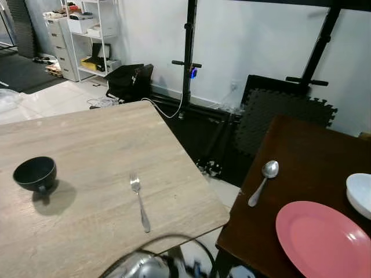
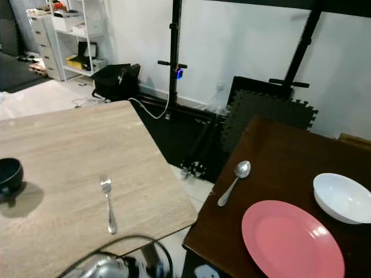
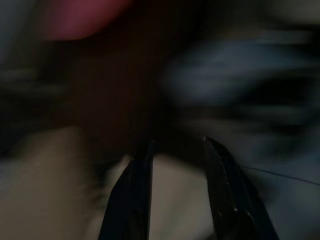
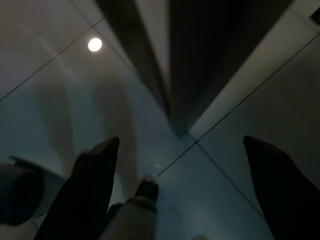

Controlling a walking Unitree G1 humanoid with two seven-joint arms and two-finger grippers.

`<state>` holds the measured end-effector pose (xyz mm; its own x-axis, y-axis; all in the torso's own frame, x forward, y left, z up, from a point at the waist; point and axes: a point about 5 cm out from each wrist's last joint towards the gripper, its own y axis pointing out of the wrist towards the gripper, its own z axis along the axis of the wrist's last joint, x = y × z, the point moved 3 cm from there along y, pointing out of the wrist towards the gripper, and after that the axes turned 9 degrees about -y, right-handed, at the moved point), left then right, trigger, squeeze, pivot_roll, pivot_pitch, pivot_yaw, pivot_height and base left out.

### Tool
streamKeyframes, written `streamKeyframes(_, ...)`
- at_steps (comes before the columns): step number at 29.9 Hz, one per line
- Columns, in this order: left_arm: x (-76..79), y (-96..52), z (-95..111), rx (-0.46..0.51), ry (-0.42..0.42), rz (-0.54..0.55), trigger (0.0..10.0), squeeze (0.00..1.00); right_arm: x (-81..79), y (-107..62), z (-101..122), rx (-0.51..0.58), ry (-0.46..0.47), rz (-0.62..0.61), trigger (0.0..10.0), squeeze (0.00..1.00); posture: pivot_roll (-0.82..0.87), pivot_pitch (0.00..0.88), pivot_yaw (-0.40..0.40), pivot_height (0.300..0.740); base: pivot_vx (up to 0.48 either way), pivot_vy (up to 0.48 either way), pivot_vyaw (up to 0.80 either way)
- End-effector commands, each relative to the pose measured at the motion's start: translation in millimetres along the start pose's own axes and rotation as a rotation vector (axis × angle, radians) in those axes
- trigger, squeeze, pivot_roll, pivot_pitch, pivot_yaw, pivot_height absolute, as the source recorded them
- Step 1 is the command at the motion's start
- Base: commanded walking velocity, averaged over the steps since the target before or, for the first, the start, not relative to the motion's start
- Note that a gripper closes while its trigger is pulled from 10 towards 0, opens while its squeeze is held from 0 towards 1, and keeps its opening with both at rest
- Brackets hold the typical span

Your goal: Setting the table

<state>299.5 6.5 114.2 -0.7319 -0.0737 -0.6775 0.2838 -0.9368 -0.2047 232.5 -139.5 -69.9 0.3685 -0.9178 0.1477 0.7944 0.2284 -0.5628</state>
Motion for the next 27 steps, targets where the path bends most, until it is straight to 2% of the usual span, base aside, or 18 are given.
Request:
streamKeyframes(1, -33.0, -8.3, 15, 0.084, -0.055, 0.172, 10.0, 0.00, -6.4, -1.0, -5, -0.016, 0.003, 0.017, 10.0, 0.00, 0.01, 0.022, 0.024, 0.740, 0.000, 0.000, 0.00)
streamKeyframes(2, -33.0, -8.3, 15, 0.084, -0.055, 0.172, 10.0, 0.00, -6.4, -1.0, -5, -0.016, 0.003, 0.017, 10.0, 0.00, 0.01, 0.022, 0.024, 0.740, 0.000, 0.000, 0.00)
streamKeyframes(3, -48.4, -14.3, 18, 0.108, -0.113, 0.251, 10.0, 0.00, -6.6, -0.4, -4, -0.017, 0.002, 0.019, 10.0, 0.00, 0.01, 0.023, 0.024, 0.740, 0.000, 0.000, 0.00)
streamKeyframes(4, -71.7, -26.8, 20, 0.136, -0.190, 0.364, 10.0, 0.00, -5.9, 0.5, -3, -0.015, 0.001, 0.020, 10.0, 0.00, 0.01, 0.024, 0.020, 0.740, 0.000, 0.000, 0.00)
streamKeyframes(5, -71.7, -26.8, 20, 0.136, -0.190, 0.364, 10.0, 0.00, -5.9, 0.5, -3, -0.015, 0.001, 0.020, 10.0, 0.00, 0.01, 0.024, 0.020, 0.740, 0.000, 0.000, 0.00)
streamKeyframes(6, -85.3, -35.3, 22, 0.156, -0.237, 0.434, 10.0, 0.00, -5.3, 0.9, -2, -0.014, 0.000, 0.020, 10.0, 0.00, 0.02, 0.025, 0.017, 0.740, 0.000, 0.000, 0.00)
streamKeyframes(7, -85.3, -35.3, 22, 0.156, -0.237, 0.434, 10.0, 0.00, -5.3, 0.9, -2, -0.014, 0.000, 0.020, 10.0, 0.00, 0.02, 0.025, 0.017, 0.740, 0.000, 0.000, 0.00)
streamKeyframes(9, -96.0, -45.4, 22, 0.162, -0.270, 0.488, 10.0, 0.00, -4.6, 1.1, -2, -0.013, 0.000, 0.020, 10.0, 0.00, 0.02, 0.028, 0.014, 0.740, 0.000, 0.000, 0.00)
streamKeyframes(11, -110.6, -69.7, 13, 0.143, -0.344, 0.605, 10.0, 0.00, -4.0, 0.6, -2, -0.013, -0.004, 0.022, 10.0, 0.00, 0.03, 0.033, 0.011, 0.740, 0.000, 0.000, 0.00)
streamKeyframes(12, -110.6, -69.7, 13, 0.143, -0.344, 0.605, 10.0, 0.00, -4.0, 0.6, -2, -0.013, -0.004, 0.022, 10.0, 0.00, 0.03, 0.033, 0.011, 0.740, 0.000, 0.000, 0.00)
streamKeyframes(13, -125.5, -103.3, -6, 0.085, -0.417, 0.783, 10.0, 0.00, -2.8, -1.5, -5, -0.015, -0.003, 0.020, 10.0, 0.00, 0.03, 0.035, 0.010, 0.740, 0.000, 0.000, 0.00)
streamKeyframes(14, -125.5, -103.3, -6, 0.085, -0.417, 0.783, 10.0, 0.00, -2.8, -1.5, -5, -0.015, -0.003, 0.020, 10.0, 0.00, 0.03, 0.035, 0.010, 0.740, 0.000, 0.000, 0.00)
streamKeyframes(16, -132.6, -133.0, -24, 0.018, -0.491, 0.926, 10.0, 0.00, 0.2, -5.8, -11, -0.022, 0.005, 0.009, 10.0, 0.00, 0.03, 0.039, 0.006, 0.740, 0.000, 0.000, 0.00)
streamKeyframes(17, -130.5, -151.5, -35, -0.038, -0.515, 0.980, 10.0, 0.00, 4.3, -11.2, -14, -0.013, 0.011, -0.007, 10.0, 0.00, 0.05, 0.041, 0.001, 0.740, 0.000, 0.000, 0.00)
streamKeyframes(18, -130.5, -151.5, -35, -0.038, -0.515, 0.980, 10.0, 0.00, 4.3, -11.2, -14, -0.013, 0.011, -0.007, 10.0, 0.00, 0.05, 0.041, 0.001, 0.740, 0.000, 0.000, 0.00)
streamKeyframes(20, -117.5, -169.5, -47, -0.117, -0.562, 0.965, 10.0, 0.00, 9.3, -24.6, -9, 0.061, -0.010, -0.019, 10.0, 0.00, 0.05, 0.041, 0.001, 0.740, 0.000, 0.000, 0.00)
streamKeyframes(24, -101.5, -187.1, -64, -0.236, -0.562, 0.941, 10.0, 0.00, 5.4, -45.8, -5, 0.123, -0.133, 0.024, 10.0, 0.00, 0.04, 0.049, 0.006, 0.740, 0.000, 0.000, 0.00)
streamKeyframes(27, -90.4, -190.7, -75, -0.287, -0.601, 0.916, 10.0, 0.00, -0.6, -70.3, 0, 0.182, -0.253, 0.078, 10.0, 0.00, 0.03, 0.052, 0.023, 0.740, 0.000, 0.000, 0.00)
